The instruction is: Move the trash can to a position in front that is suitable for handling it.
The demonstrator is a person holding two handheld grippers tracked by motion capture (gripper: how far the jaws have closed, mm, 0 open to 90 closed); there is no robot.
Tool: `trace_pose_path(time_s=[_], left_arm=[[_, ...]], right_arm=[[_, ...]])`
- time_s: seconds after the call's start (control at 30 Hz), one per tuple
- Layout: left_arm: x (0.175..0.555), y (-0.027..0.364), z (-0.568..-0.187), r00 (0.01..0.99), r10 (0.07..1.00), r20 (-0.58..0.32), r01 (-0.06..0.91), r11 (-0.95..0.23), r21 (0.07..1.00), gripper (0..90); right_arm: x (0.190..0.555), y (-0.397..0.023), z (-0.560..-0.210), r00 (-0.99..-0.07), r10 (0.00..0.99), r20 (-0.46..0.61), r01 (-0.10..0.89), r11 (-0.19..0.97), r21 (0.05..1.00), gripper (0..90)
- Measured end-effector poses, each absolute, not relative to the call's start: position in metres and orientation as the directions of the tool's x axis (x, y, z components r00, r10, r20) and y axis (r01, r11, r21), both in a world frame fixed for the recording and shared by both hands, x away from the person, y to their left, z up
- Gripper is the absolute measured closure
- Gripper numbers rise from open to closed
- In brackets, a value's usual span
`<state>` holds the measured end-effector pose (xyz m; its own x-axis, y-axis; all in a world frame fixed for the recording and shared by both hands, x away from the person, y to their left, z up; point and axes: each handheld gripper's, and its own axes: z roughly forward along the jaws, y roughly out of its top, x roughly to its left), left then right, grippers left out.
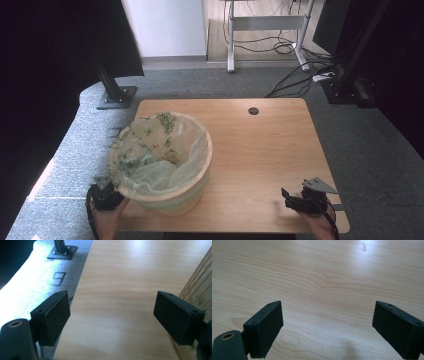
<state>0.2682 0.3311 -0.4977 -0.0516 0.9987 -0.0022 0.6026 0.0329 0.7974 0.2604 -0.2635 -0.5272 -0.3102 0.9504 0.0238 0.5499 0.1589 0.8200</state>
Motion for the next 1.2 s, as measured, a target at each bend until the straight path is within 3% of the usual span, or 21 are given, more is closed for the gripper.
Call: trace_pose_path(time_s=[0.4,0.57,0.77,1.2], left_arm=[[0.284,0.32,-0.489,-0.049,0.999,0.007,0.584,0.023,0.812,15.5],[0.296,0.306,-0.483,0.055,0.995,0.078,0.57,-0.095,0.816,15.2],[0.303,0.284,-0.484,0.168,0.983,0.079,0.55,-0.16,0.82,14.7],[0.316,0.238,-0.487,0.223,0.974,0.027,0.563,-0.152,0.812,15.5]], right_arm=[[0.26,-0.261,-0.531,-0.317,0.948,0.014,0.557,0.174,0.812,10.2],[0.259,-0.263,-0.53,-0.321,0.947,0.021,0.551,0.168,0.817,10.8],[0.264,-0.265,-0.532,-0.312,0.949,0.034,0.556,0.154,0.816,10.8],[0.268,-0.264,-0.532,-0.322,0.945,0.051,0.563,0.148,0.813,10.9]])
